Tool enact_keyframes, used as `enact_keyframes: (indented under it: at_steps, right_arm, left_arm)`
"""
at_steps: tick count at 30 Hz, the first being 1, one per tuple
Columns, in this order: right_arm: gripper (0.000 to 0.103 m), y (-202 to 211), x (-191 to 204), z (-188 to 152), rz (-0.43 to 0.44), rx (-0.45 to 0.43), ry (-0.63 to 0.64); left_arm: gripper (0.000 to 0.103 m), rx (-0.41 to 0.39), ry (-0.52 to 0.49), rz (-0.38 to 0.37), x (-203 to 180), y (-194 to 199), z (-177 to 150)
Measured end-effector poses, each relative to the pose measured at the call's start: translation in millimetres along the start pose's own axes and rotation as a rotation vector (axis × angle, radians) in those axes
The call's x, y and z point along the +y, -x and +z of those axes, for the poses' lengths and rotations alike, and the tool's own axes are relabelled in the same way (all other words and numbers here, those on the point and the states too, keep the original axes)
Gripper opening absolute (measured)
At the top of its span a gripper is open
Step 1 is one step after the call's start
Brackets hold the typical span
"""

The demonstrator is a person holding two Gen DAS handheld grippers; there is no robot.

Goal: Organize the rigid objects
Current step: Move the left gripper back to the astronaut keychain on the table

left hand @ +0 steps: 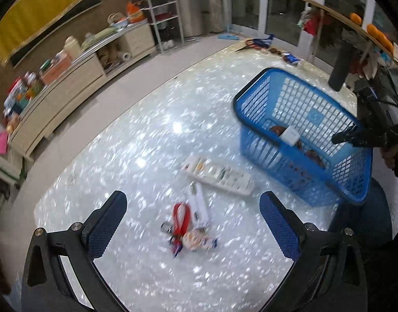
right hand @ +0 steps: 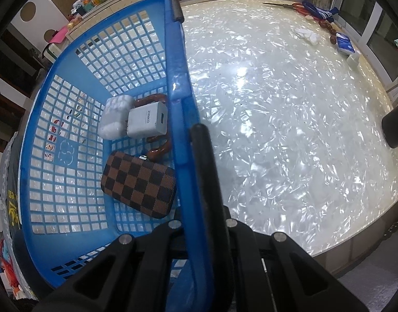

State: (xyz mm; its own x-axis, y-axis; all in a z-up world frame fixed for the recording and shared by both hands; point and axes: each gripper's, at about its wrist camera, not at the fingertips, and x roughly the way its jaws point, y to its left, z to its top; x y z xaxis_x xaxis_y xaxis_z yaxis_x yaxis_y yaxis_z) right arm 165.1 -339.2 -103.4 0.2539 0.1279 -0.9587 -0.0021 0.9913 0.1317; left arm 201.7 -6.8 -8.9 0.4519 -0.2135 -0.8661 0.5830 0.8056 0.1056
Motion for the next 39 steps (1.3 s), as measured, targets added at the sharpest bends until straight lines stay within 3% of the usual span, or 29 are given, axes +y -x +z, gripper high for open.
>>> enact_keyframes:
  at_steps: [9,21,25,30,39]
  right_arm:
    - [0.004,-0.9,1.3,1.1,0.001,0.003,0.011]
    - [0.005,-1.0,-2.2,0.7,0.021,-0.001,0.014]
    - [0.005,-0.9,-2.1,0.7,0.022,-0.001,0.017]
    - [0.006,0.1,-2.6,0.3,0.027,-0.003,0.019]
    - [0.006,0.4,-3.9,0.6,0.036,-0.005,0.015]
  left_arm:
    - [0.103,0.037,0.125,0.006,23.5,-18.6,-43.6]
    - [0.103,0.191,0.502,0.031,33.5,-93.8,-97.5]
    - [0.103,0.214,0.556,0.050,30.8,-108.1,-104.0]
    - [0.102,0.243,0.592,0.131,28.5,-122.7,-108.1]
    - [0.101,0.247,0.657,0.168,29.8,-139.8,-107.3]
